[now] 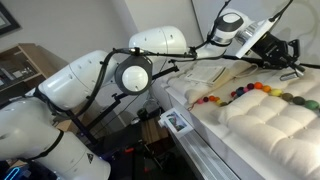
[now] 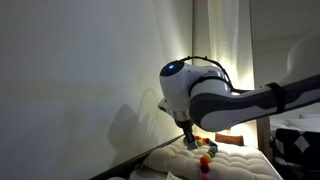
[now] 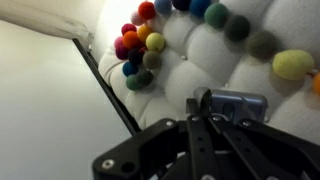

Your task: Open the flip phone

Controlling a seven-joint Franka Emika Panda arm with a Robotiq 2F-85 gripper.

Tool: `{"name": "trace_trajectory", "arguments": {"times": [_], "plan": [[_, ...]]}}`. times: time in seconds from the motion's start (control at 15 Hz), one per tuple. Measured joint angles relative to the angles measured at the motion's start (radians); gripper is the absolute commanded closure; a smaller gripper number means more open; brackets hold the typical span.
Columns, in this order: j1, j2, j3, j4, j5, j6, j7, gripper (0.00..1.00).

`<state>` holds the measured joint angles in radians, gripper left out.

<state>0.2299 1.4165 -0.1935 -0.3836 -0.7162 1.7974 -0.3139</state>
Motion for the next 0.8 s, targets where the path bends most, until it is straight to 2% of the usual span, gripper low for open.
{"name": "trace_trajectory", "arguments": {"times": [0.4,0.6,0.8], "plan": [[0.025,0.005,-0.078,0.000,-0.055,-0.137,0.226,1.00],[0.038,0.010,-0.101,-0.001,-0.070,-0.202,0.290,1.00],[0.046,0.024,-0.121,-0.004,-0.091,-0.217,0.337,1.00]]}}
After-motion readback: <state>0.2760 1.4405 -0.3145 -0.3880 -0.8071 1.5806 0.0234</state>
